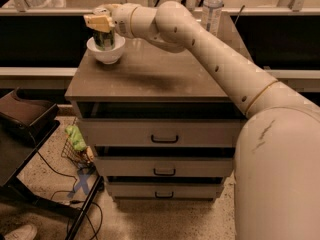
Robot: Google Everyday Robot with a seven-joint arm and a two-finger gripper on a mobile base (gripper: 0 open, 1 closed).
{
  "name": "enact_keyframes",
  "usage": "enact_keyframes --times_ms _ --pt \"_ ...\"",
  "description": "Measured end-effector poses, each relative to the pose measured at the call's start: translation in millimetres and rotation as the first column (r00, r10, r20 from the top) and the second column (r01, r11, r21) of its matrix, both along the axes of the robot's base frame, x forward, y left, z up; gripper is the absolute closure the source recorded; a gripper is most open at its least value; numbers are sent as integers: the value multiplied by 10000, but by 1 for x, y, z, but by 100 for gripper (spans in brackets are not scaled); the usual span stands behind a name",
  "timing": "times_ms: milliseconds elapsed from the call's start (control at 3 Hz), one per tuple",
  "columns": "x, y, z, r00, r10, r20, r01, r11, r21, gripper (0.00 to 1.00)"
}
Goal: Place green can into white bowl
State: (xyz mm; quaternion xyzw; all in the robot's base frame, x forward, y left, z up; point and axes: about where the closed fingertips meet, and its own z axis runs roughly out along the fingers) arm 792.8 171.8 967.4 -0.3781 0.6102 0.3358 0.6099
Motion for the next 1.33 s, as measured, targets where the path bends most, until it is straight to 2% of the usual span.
enact_keyframes --times_ms 667,1000,1333 --pt "-2 6 -1 10000 83 -15 -83 10000 5 5" --pt "-2 8 -1 9999 109 -21 -109 9999 7 0" --pt "-2 8 -1 9999 109 -21 -109 9999 7 0"
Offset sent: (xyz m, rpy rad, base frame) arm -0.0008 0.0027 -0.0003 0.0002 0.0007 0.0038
